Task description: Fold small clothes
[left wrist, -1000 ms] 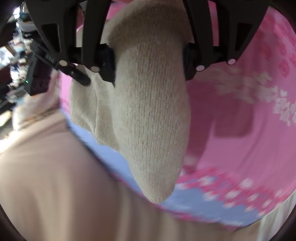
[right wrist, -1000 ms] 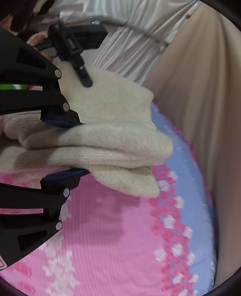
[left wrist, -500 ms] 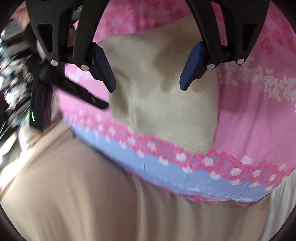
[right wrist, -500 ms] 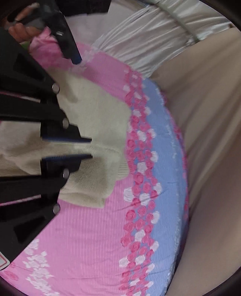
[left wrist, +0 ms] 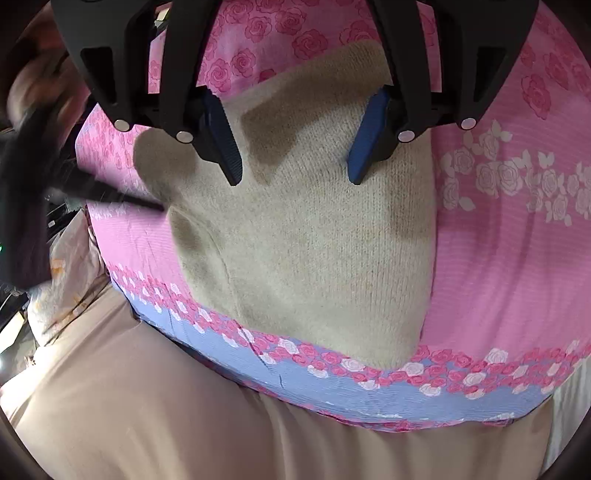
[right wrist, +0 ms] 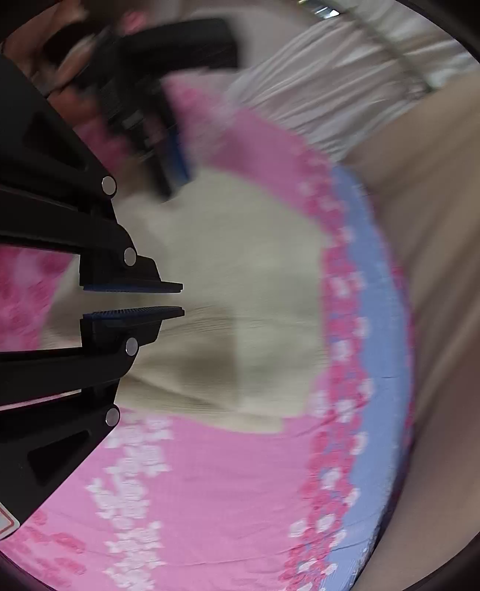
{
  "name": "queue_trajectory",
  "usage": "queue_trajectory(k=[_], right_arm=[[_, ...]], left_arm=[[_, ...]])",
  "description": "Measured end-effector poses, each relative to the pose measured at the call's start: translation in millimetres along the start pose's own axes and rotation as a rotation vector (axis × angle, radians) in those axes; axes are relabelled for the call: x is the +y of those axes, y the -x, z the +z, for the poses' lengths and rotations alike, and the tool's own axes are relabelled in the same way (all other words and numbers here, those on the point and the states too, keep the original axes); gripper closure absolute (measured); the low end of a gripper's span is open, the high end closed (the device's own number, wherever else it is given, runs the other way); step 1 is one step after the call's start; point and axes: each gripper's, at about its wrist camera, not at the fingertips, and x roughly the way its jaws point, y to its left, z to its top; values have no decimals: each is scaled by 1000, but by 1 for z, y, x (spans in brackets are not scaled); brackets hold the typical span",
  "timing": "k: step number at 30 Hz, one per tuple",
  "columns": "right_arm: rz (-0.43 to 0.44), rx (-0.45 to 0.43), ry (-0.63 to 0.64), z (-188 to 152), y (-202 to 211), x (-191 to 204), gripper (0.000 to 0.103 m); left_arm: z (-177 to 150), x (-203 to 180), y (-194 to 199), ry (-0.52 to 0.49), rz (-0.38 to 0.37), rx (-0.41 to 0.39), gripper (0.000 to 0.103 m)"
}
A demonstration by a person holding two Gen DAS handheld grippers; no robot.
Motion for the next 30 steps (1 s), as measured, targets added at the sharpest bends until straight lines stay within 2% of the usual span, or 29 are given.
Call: queue_trajectory(k=[1,2,4,5,6,8,9,10,11,12,13,15,16,17,19,23,27,30], right_arm=[[-2,27,-16,-7,-18,-5,103],[33,9,-57,-9,-20,-11,103],[63,-18,-146,1,-3,-17,103],[65,-55,-154,4,10,-15,99],[58,-106,-141,7,28,-10,91],[8,-222,-90,7,64,1,83],[-22,-293,-70,4,84,7,64],[-48,-363,-62,-1,102,12,30],[-65,-441,-65,-9,119,15,11],[-80,-517,-80,-16,133,17,5],[-94,-578,-108,-26,141,19,5],[-128,-621,-183,-42,144,16,5],[-167,-600,-213,-43,139,14,5],[-172,-563,-214,-42,135,17,5],[-170,-510,-191,-41,127,25,5],[-241,-491,-103,-49,123,43,5],[-258,-456,-69,-56,117,56,5],[-275,-437,-55,-58,114,61,5]], left_arm=[[-1,-2,2,-1,0,-2,45],[0,-4,1,3,-2,1,45],[-2,-9,10,6,19,-3,45],[0,-13,17,4,35,-18,44],[0,-15,26,9,56,-38,40],[1,-22,49,22,119,-96,31],[2,-25,58,21,134,-122,22],[2,-29,69,16,157,-152,16],[2,-35,83,1,196,-200,8],[1,-40,94,-12,218,-242,5],[-1,-46,108,-28,244,-301,5],[-2,-52,119,-39,291,-350,5],[-3,-55,121,-40,324,-360,5],[-3,-57,122,-40,342,-362,5],[-3,-58,119,-37,344,-341,5],[-3,-63,105,-36,398,-250,5],[-10,-62,99,-22,367,-213,5],[-14,-64,98,-19,370,-209,5]])
